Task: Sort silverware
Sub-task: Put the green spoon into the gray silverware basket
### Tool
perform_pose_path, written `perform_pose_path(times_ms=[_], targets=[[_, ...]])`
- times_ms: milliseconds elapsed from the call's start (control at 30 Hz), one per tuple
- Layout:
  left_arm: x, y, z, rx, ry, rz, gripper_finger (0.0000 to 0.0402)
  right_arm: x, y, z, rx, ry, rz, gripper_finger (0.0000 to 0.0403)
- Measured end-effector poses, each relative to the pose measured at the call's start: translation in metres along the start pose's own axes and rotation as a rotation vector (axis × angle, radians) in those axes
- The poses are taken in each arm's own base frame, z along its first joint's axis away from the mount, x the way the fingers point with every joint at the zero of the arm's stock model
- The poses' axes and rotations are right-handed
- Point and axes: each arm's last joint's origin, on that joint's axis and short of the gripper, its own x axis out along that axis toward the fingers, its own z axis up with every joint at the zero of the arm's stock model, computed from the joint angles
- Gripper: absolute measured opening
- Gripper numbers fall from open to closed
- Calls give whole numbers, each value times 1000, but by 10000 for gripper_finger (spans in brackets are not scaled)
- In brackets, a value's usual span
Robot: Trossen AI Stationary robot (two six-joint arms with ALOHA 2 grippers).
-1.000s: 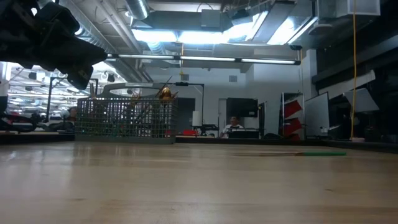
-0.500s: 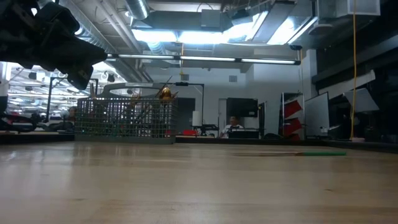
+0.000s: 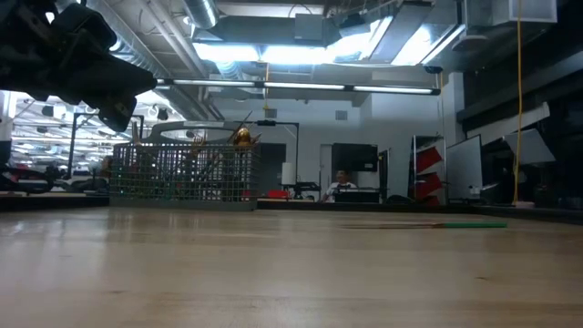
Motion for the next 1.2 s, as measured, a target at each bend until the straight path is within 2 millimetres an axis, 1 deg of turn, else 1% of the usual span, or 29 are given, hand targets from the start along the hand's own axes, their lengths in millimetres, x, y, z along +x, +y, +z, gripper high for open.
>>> perform_pose_path(times_ms=[767, 1033, 1200], targets=[[0, 0, 0, 0, 0, 0, 33, 0, -1, 2, 17, 4, -37, 104], [0, 0, 0, -4, 2, 0, 33, 10, 1, 1, 5, -19, -84, 104], [0, 0, 0, -7, 1, 0, 33, 15, 3, 1, -7, -52, -79, 104]])
